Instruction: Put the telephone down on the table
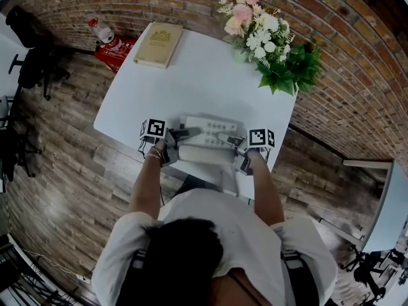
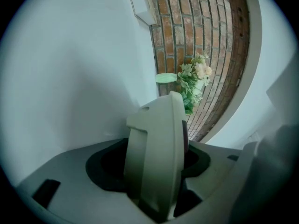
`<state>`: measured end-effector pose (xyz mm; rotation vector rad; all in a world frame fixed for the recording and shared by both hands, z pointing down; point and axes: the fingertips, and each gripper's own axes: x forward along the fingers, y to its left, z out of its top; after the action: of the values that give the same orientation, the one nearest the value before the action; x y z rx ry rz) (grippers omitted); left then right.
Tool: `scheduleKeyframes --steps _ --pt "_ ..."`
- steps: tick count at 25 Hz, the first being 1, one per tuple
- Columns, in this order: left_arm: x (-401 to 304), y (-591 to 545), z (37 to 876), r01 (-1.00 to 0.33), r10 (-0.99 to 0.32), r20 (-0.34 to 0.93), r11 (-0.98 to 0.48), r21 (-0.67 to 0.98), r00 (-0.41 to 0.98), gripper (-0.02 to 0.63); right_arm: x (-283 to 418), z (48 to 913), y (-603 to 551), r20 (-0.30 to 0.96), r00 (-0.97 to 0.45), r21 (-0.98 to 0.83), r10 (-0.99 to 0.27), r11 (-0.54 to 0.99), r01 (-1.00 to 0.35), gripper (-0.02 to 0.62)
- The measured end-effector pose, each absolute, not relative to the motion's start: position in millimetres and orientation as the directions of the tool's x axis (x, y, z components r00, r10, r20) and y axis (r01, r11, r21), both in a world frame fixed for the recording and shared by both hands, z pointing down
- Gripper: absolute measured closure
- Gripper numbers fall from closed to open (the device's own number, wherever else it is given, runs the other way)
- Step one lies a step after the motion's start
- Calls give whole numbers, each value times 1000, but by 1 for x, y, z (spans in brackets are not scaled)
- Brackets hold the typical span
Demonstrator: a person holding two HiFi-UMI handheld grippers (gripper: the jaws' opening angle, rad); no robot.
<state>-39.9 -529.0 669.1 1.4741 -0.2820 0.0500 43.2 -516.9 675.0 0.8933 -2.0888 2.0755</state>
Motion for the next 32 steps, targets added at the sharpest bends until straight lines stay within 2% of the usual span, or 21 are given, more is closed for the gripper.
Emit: scheduleKeyframes --steps 4,11,17,23,27,32 --pt "-41 -533 670 -226 -156 235 69 972 960 310 56 675 -522 429 -792 -896 -435 -90 -436 316" --pt "-36 -540 669 -284 -170 277 -20 959 946 310 60 674 -529 510 -717 -817 -475 -6 -577 309" --pt "-38 -540 670 -314 -186 300 -45 949 935 310 61 674 -530 518 -696 -796 -497 18 -606 304" --pt "-39 -545 668 -437 -199 404 -162 885 893 310 64 674 -532 529 -665 -774 -526 22 -633 299" --pt "-50 -557 662 -527 -291 462 -211 823 838 324 65 674 -533 547 -646 -764 -533 -1 -645 298" --pt "-56 -560 662 -554 -331 479 -189 811 813 330 65 675 -532 564 -644 -760 -517 -19 -650 295"
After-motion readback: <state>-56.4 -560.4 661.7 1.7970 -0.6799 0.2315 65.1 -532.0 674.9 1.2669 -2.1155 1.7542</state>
